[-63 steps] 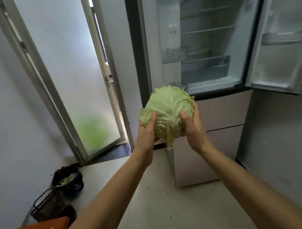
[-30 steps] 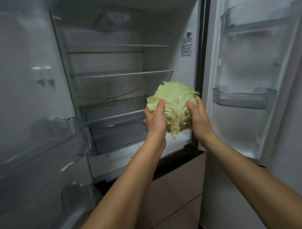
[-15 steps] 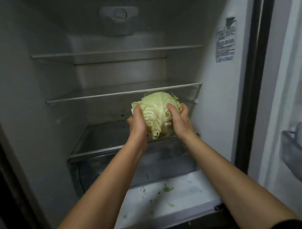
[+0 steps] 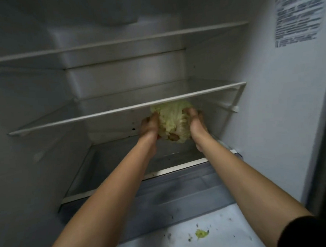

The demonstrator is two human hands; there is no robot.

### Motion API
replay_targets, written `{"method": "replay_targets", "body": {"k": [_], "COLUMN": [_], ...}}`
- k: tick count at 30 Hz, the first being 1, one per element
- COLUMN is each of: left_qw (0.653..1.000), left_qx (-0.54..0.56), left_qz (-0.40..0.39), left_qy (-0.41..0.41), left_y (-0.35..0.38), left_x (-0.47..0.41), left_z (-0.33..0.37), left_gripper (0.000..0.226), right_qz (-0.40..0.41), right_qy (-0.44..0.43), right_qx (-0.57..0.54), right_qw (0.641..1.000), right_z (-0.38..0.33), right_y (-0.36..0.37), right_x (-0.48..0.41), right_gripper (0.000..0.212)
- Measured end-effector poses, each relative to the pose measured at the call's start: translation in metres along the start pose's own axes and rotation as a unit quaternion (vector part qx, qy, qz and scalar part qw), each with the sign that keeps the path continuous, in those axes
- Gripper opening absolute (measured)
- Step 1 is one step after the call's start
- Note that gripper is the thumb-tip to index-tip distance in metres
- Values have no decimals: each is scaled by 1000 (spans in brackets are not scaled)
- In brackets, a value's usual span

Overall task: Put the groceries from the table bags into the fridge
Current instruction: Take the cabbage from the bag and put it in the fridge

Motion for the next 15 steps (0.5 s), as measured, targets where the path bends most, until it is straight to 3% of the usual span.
{"method": "replay_targets", "body": {"k": [7,11,15], "left_qw": [994,992,987], "left_qx": [0,18,32], "left_qz": [-77,-77,-108], "left_qy": [74,103,116], "left_y": [13,17,17], "left_x": [-42,-54,-50], "left_z": [-17,-26,-34], "left_gripper": [33,31,35], "right_qz": [-7,-5,-21], "right_qy": [-10,-16,-28], "right_qx": [35,7,33], "right_qw": [999,1000,999], "right_z": [5,13,16], "right_y": [-1,-8,-8], "right_x": [-52,-66,-65], "right_gripper": [77,58,55]}}
Point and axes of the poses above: each hand's wrist, its own x-axis away from the middle knuckle, its own y-axis out of the palm, z = x × y, the point moved 2 cm from there along -x, towards the middle knuckle, and after that the axes turned 8 degrees about y, right-handed, at the moved point
